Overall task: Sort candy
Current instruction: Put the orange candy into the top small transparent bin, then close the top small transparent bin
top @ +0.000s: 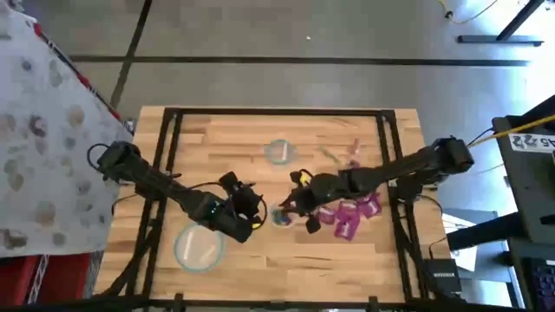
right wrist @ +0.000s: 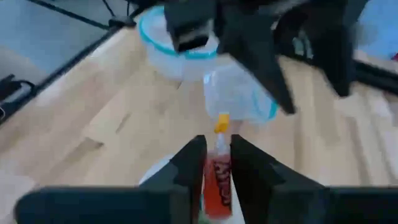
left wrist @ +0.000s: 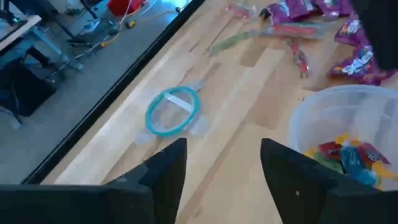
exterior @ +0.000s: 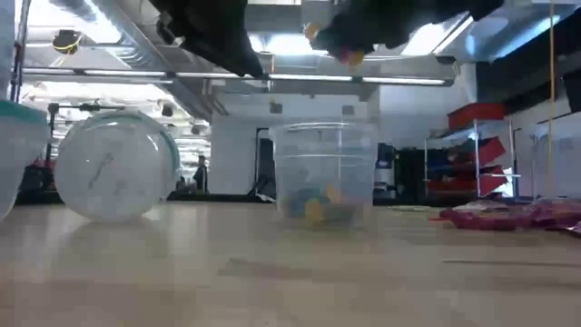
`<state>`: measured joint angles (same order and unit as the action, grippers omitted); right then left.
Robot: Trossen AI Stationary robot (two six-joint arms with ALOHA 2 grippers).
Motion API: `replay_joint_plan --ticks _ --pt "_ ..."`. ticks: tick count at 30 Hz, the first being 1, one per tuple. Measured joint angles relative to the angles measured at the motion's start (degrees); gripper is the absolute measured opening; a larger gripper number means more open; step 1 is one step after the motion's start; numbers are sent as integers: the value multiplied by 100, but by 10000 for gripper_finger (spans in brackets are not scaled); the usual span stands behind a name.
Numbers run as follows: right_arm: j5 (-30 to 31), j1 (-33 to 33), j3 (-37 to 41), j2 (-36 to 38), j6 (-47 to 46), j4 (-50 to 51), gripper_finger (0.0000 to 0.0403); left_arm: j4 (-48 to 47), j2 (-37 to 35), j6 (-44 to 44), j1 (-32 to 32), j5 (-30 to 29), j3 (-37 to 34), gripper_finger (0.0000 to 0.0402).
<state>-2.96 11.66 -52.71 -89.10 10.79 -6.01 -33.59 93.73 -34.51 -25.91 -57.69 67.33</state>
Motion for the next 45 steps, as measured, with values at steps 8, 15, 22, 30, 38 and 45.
replay_joint_plan --ticks 8,15,22,30,38,45 --pt "147 -4 0 -201 -159 36 82 0 0 -2 0 0 0 189" --pt "764 -4 -98 574 102 1111 105 -6 0 -3 0 6 0 189" --pt "1587 -2 40 1806 -200 2496 104 -57 0 24 7 4 0 189" --pt "1496 181 1427 2496 -1453 1731 103 -44 0 438 118 6 -210 189" --pt "2309 700 2037 2481 -1792 586 103 -20 2 2827 1416 1053 -511 189" --pt "4199 1096 2035 3028 -2373 1596 103 141 1 3176 2355 1314 -511 189"
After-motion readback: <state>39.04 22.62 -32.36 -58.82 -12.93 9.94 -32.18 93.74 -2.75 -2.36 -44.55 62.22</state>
